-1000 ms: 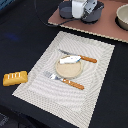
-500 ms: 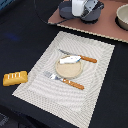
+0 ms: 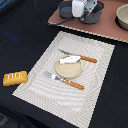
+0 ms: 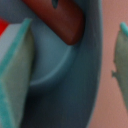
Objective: Interact with the objects in diverse but meaningful ways.
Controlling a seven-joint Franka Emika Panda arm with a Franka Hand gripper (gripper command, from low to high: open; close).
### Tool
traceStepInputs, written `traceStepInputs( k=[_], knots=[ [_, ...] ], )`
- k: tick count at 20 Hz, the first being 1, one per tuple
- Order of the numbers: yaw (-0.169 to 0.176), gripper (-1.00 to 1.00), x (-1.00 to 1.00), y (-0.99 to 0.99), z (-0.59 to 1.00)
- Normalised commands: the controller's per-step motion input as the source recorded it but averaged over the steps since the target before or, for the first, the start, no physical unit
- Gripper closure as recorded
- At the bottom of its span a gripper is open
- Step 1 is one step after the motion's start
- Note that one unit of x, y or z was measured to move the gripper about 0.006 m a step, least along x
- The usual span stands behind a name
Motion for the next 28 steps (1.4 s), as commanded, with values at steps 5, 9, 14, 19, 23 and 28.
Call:
traceStepInputs(
  k=[5, 9, 14, 19, 23, 28],
  knots=[
    [-0.044, -1.0, 0.3, 0.25, 1.0],
    [-0.055, -1.0, 0.31, 0.17, 1.0],
    [-0.036, -1.0, 0.33, 0.03, 0.79],
    [-0.002, -1.0, 0.12, -0.36, 0.18],
    [0.0, -1.0, 0.13, -0.73, 0.07],
    [-0.001, -1.0, 0.0, -0.96, 0.05]
  ],
)
